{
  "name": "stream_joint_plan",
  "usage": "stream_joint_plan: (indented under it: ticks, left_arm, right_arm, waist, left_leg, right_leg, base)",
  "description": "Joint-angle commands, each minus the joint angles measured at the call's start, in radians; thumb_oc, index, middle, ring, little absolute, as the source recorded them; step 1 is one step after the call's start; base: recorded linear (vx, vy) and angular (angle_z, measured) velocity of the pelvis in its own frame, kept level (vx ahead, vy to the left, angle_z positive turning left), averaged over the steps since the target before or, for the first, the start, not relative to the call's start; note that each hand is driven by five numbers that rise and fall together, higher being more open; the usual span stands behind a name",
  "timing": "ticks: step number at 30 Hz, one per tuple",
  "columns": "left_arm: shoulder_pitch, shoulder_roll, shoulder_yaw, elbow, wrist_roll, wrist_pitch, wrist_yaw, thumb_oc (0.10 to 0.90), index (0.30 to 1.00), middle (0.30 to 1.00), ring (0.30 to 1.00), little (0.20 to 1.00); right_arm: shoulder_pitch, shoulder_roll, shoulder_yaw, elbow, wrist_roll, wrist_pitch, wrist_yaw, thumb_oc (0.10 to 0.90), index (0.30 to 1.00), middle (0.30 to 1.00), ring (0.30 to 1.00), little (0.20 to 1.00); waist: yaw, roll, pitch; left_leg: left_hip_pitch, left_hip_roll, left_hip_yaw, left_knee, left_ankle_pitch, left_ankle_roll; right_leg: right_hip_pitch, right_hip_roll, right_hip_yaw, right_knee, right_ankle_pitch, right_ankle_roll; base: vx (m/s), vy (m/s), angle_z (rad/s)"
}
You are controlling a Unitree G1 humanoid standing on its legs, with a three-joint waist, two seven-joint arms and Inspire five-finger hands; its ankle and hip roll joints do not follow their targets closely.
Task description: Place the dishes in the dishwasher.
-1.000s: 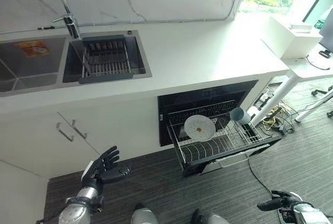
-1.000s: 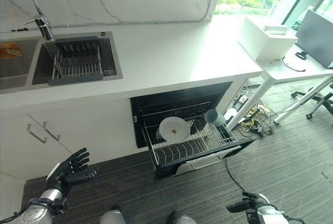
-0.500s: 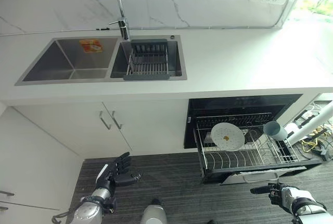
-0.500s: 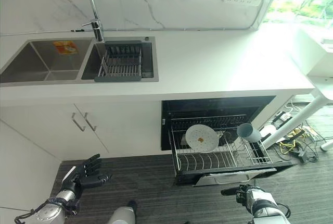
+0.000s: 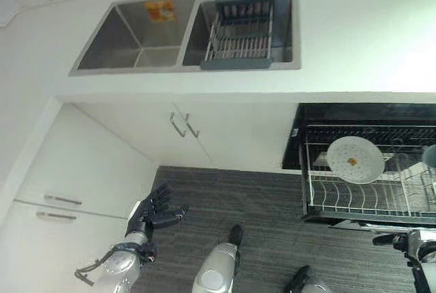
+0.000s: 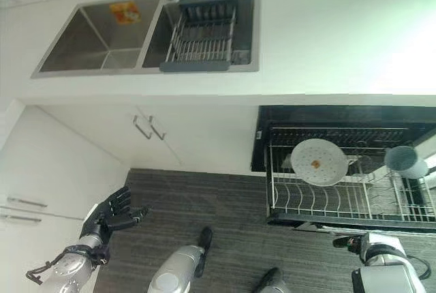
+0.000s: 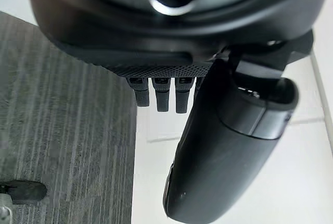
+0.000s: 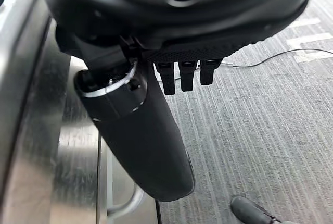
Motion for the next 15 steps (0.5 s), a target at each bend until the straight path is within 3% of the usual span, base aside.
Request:
stream_joint_plan:
  ticks: [1, 4, 5, 6, 7, 8, 9, 15]
  left_arm:
    - [-0.036, 0.054, 0.077, -0.094, -0.044, -0.108, 0.043, 0.8, 0.9, 0.9, 0.9, 0.9]
    - [-0.023, 0.062, 0.097, -0.087, -0.042, -0.126, 0.046, 0.8, 0.9, 0.9, 0.9, 0.9]
    - [-0.022, 0.061, 0.097, -0.086, -0.042, -0.127, 0.048, 0.8, 0.9, 0.9, 0.9, 0.9]
    - [-0.016, 0.065, 0.103, -0.088, -0.044, -0.131, 0.053, 0.8, 0.9, 0.9, 0.9, 0.9]
    - [-0.016, 0.065, 0.104, -0.087, -0.044, -0.132, 0.055, 0.8, 0.9, 0.9, 0.9, 0.9]
    - [-0.014, 0.066, 0.107, -0.087, -0.044, -0.135, 0.056, 0.8, 0.9, 0.9, 0.9, 0.9]
    - [-0.01, 0.068, 0.113, -0.088, -0.045, -0.136, 0.061, 0.8, 0.9, 0.9, 0.9, 0.9]
    - [0.024, 0.086, 0.156, -0.077, -0.042, -0.159, 0.055, 0.8, 0.9, 0.9, 0.9, 0.9]
  right_arm:
    - [-0.208, -0.09, 0.067, -0.104, 0.033, -0.15, -0.048, 0.8, 0.9, 0.9, 0.9, 0.9]
    - [-0.281, -0.131, 0.098, -0.117, 0.022, -0.164, -0.048, 0.8, 0.9, 0.9, 0.9, 0.9]
    - [-0.284, -0.132, 0.102, -0.118, 0.02, -0.165, -0.047, 0.8, 0.9, 0.9, 0.9, 0.9]
    - [-0.313, -0.148, 0.117, -0.122, 0.011, -0.17, -0.046, 0.8, 0.9, 0.9, 0.9, 0.9]
    - [-0.318, -0.15, 0.121, -0.122, 0.013, -0.169, -0.046, 0.8, 0.9, 0.9, 0.9, 0.9]
    - [-0.33, -0.157, 0.126, -0.125, 0.004, -0.173, -0.046, 0.8, 0.9, 0.9, 0.9, 0.9]
    - [-0.352, -0.167, 0.138, -0.128, -0.007, -0.178, -0.046, 0.8, 0.9, 0.9, 0.9, 0.9]
    - [-0.506, -0.231, 0.238, -0.173, -0.021, -0.229, -0.095, 0.8, 0.9, 0.9, 0.9, 0.9]
  waist:
    - [0.041, -0.039, -0.038]
    - [0.07, -0.043, -0.029]
    - [0.07, -0.048, -0.033]
    - [0.08, -0.045, -0.029]
    - [0.079, -0.049, -0.033]
    - [0.084, -0.046, -0.028]
    - [0.09, -0.051, -0.03]
    - [0.138, -0.065, -0.025]
  left_leg:
    - [-0.016, 0.032, -0.033, 0.094, -0.145, -0.05]
    - [-0.023, 0.008, -0.06, 0.094, -0.144, -0.045]
    - [-0.012, 0.011, -0.063, 0.094, -0.166, -0.051]
    - [-0.025, -0.001, -0.072, 0.094, -0.142, -0.043]
    - [-0.014, 0.002, -0.075, 0.094, -0.164, -0.049]
    - [-0.026, -0.005, -0.077, 0.094, -0.14, -0.042]
    - [-0.015, -0.002, -0.083, 0.094, -0.164, -0.049]
    - [-0.035, -0.022, -0.122, 0.094, -0.15, -0.045]
  right_leg:
    - [0.077, -0.042, 0.071, -0.12, 0.049, 0.103]
    - [0.09, -0.057, 0.049, -0.12, 0.057, 0.103]
    - [0.101, -0.052, 0.059, -0.12, 0.034, 0.113]
    - [0.095, -0.058, 0.046, -0.12, 0.057, 0.103]
    - [0.106, -0.053, 0.055, -0.12, 0.035, 0.113]
    - [0.098, -0.059, 0.043, -0.12, 0.057, 0.102]
    - [0.115, -0.052, 0.051, -0.12, 0.029, 0.112]
    - [0.144, -0.054, 0.015, -0.12, 0.03, 0.113]
  base:
    - [0.07, 0.094, 0.32]
    - [0.14, 0.069, 0.21]
    - [0.13, 0.068, 0.32]
    - [0.18, 0.01, 0.29]
    - [0.02, 0.108, 0.23]
    - [0.19, -0.006, 0.22]
    - [0.12, 0.046, 0.22]
    - [0.16, 0.012, 0.25]
